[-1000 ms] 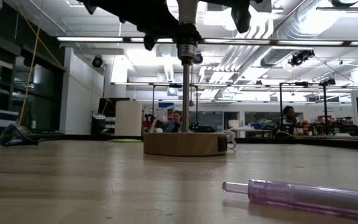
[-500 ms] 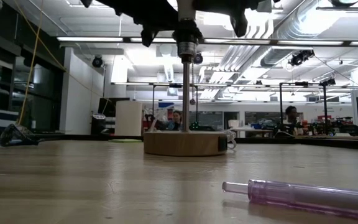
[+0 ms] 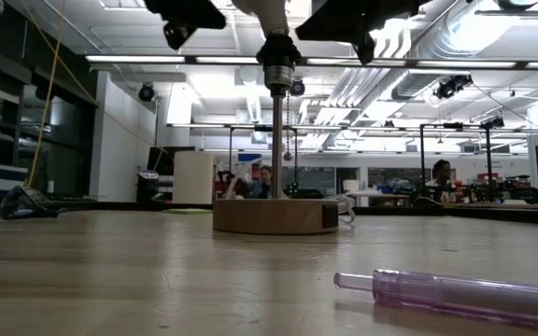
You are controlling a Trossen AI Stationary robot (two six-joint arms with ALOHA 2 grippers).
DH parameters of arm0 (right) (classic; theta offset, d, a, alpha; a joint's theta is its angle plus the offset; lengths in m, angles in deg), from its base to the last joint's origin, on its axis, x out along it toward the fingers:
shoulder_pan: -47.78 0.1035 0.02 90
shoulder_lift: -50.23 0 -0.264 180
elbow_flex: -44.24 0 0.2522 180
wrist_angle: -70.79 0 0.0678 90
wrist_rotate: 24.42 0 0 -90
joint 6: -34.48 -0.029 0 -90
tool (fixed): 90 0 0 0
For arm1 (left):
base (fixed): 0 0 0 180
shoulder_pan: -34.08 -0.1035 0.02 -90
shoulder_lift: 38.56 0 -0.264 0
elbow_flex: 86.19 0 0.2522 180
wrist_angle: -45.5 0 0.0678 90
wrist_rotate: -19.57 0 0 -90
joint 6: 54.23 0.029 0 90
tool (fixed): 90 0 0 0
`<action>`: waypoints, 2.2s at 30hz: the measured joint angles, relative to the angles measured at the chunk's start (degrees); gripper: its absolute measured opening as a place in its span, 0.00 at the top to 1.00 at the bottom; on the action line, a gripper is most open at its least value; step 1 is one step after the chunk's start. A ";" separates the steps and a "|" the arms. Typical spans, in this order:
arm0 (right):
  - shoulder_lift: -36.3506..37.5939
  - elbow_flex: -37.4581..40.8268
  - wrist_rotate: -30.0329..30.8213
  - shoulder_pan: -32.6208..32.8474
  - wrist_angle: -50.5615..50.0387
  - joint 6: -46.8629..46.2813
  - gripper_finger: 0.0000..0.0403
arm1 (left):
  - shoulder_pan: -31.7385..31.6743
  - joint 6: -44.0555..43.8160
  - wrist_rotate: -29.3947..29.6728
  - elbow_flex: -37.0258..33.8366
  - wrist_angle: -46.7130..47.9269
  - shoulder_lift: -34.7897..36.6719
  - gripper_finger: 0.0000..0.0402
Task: Screw lightbulb
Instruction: Remove the lightbulb from the lamp, then return to Home Position
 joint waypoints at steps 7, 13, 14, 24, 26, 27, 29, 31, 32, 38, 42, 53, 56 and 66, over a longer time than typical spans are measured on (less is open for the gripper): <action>4.32 0.00 -6.41 0.89 -6.48 -3.34 1.00 | -0.99 5.51 11.16 0.00 2.34 0.71 1.00; 4.61 0.00 -7.00 4.17 -7.07 -4.04 1.00 | -3.70 3.26 7.78 -3.03 -4.45 -4.00 1.00; 4.61 0.00 -6.39 4.55 -7.10 -4.15 1.00 | -3.75 2.23 7.61 -3.41 -4.87 -4.63 1.00; 4.61 0.00 -4.47 5.32 -8.69 -4.06 1.00 | -3.52 -0.46 7.30 -6.45 -11.86 -6.14 1.00; 4.61 0.00 -4.47 5.32 -8.71 -4.04 1.00 | -3.52 -0.49 7.92 -6.47 -10.53 -6.09 1.00; 4.61 0.00 -4.47 5.32 -8.72 -4.03 1.00 | -3.54 -0.49 8.01 -6.54 -10.40 -6.00 1.00; 4.61 0.00 -4.47 5.32 -9.01 -4.03 1.00 | -3.54 -0.46 8.12 -6.51 -10.63 -5.88 1.00; 4.61 0.00 -4.47 5.32 -9.58 -4.03 1.00 | -3.52 -0.46 8.10 -6.51 -10.43 -5.77 1.00; 4.61 0.00 -4.49 5.34 -9.88 -4.03 1.00 | -3.52 -0.46 8.10 -6.51 -10.44 -5.76 1.00; 5.41 0.00 -4.47 5.32 -10.58 -4.63 1.00 | -3.54 -0.44 7.75 -6.51 -10.31 -5.69 1.00; 11.16 0.00 -3.19 5.21 -19.85 -6.67 1.00 | -3.51 -3.11 2.78 -6.51 -9.46 -2.71 1.00; 36.02 0.00 8.17 5.21 -33.29 -13.53 1.00 | 3.83 -15.62 6.49 -32.70 -48.01 11.80 1.00; 39.94 0.00 10.00 5.21 -33.56 -15.78 1.00 | 3.94 -18.38 6.65 -40.97 -59.85 12.09 1.00; 44.91 -3.26 11.94 5.20 -36.36 -20.01 1.00 | 0.77 -20.56 6.25 -57.54 -76.73 12.12 1.00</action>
